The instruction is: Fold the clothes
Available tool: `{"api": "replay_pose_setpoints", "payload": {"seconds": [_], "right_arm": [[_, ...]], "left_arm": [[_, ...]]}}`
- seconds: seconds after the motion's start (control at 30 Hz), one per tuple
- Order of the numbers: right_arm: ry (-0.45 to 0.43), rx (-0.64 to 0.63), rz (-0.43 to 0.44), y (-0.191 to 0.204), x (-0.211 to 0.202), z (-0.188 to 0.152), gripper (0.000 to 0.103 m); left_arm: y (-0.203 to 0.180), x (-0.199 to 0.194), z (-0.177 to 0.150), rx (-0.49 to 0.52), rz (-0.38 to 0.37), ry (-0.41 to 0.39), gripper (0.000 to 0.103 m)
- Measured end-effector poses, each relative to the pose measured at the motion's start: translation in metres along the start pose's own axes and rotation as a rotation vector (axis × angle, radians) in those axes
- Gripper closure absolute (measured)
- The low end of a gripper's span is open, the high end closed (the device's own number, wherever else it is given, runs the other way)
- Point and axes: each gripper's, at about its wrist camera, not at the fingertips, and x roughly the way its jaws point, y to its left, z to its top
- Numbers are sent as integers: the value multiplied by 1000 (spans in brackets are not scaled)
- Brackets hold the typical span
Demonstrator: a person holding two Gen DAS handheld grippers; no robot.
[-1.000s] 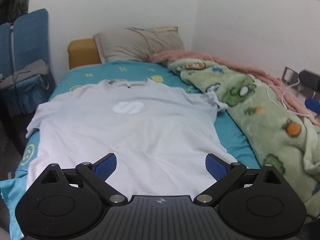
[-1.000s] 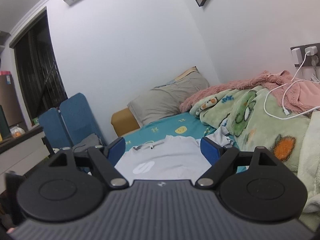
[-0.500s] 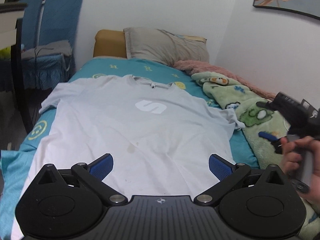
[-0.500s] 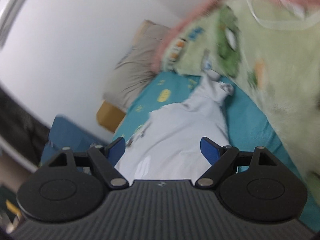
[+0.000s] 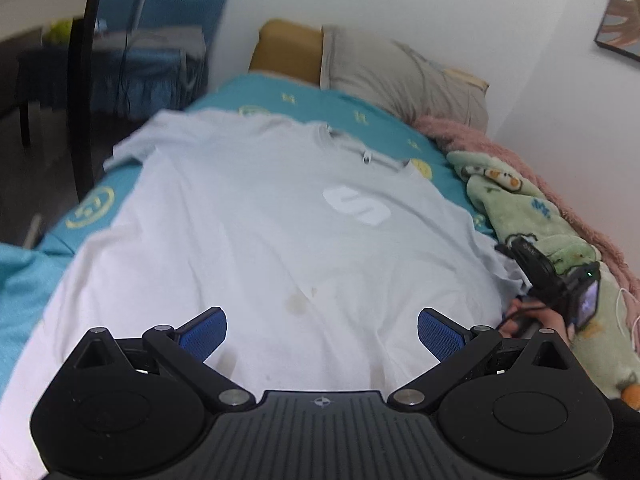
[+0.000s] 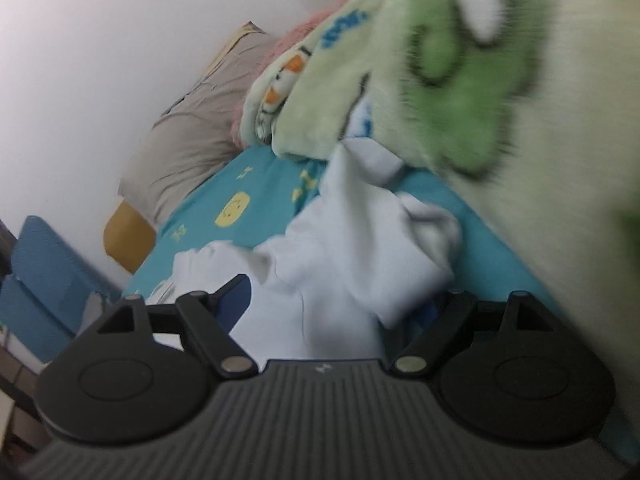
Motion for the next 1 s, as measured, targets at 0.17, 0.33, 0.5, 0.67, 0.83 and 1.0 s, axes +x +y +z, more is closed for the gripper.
{"api": "replay_pose_setpoints", "payload": {"seconds": [0.17,0.33,0.5,0.67,0.83,1.0], "right_arm": [[-25,-26,-74,12,41,21,34],[4,-176,-186,42,53,48,91],[-74,-324,-219,91,22,66,93],[-122,-456,-239,150,-6,74,93],[-119,-621,-231,222,-6,29,93],[-86,-786,-200,284,12,-48,93]], "left_arm": [[12,17,7,-55,-27,63,0],[20,25,12,-68,-37,128,0],[23,8,19,-47,-50,98,0],[30,-15,38,-17,-45,35,0],[47,-35,57,-6,-3,-41,0],[74,-42,68,-26,29,-54,0]]}}
